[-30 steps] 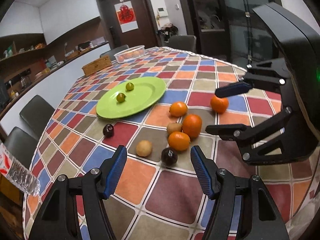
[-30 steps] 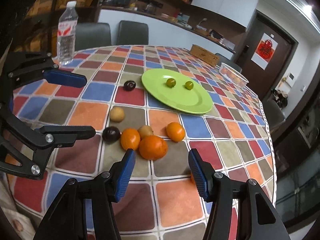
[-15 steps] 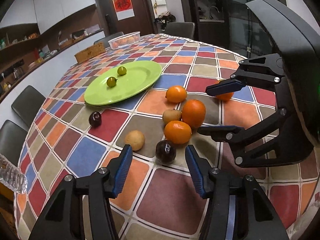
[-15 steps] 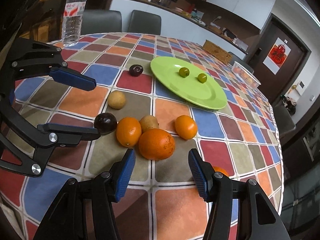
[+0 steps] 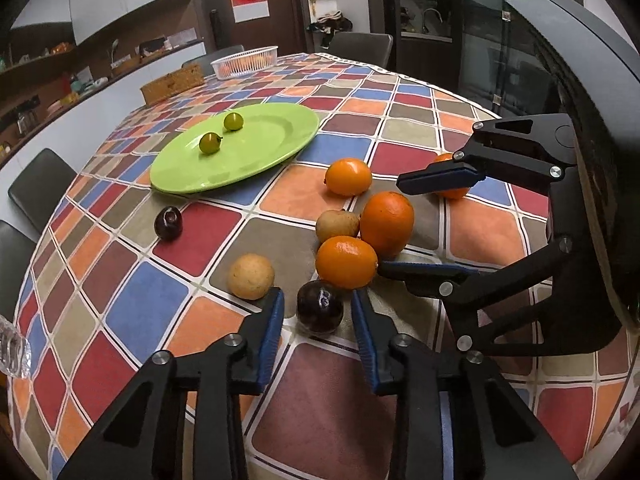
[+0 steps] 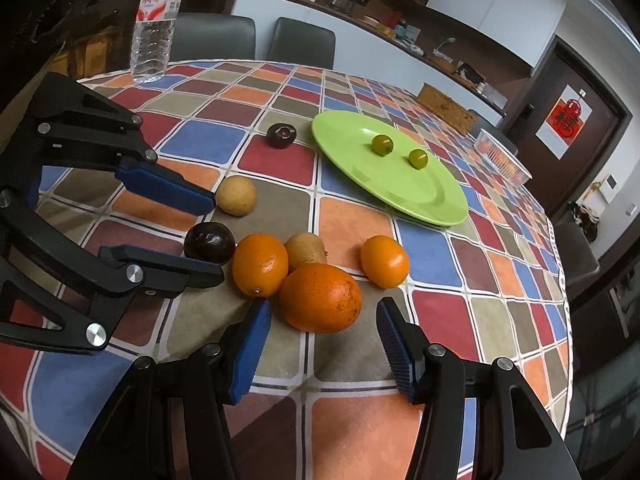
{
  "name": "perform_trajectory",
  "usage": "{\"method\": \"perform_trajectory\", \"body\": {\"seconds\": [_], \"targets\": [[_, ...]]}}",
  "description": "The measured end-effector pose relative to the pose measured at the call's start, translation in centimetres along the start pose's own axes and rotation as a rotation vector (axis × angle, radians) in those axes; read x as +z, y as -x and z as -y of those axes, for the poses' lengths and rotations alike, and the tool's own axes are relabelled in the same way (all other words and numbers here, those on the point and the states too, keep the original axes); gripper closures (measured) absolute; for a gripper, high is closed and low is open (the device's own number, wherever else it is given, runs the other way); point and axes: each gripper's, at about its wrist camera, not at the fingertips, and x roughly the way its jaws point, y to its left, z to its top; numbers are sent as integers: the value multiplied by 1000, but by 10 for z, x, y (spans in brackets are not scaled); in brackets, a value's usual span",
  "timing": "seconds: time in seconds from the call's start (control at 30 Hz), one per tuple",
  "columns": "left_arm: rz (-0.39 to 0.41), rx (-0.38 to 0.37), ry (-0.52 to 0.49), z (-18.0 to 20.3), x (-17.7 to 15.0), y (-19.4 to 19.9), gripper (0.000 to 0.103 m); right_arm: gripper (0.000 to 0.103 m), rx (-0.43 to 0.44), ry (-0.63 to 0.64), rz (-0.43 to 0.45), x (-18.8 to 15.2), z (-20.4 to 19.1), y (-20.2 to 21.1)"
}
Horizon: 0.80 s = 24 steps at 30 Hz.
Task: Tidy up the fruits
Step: 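Close the left tool on a dark plum while the right tool grasps an orange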
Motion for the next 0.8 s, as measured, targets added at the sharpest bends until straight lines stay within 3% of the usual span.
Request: {"method": "perform_trajectory", "body": {"seconds": [0.13, 0.23, 0.8], "targets": [[-5, -12, 19, -1, 0, -1, 78, 58, 15, -10, -2, 0, 0, -1], [-4, -13, 19, -1, 0, 0, 78, 60, 7, -13, 2, 0, -1, -1], [69, -15, 79, -7, 3, 29, 79, 61, -1, -177, 43, 2, 12, 31]]}}
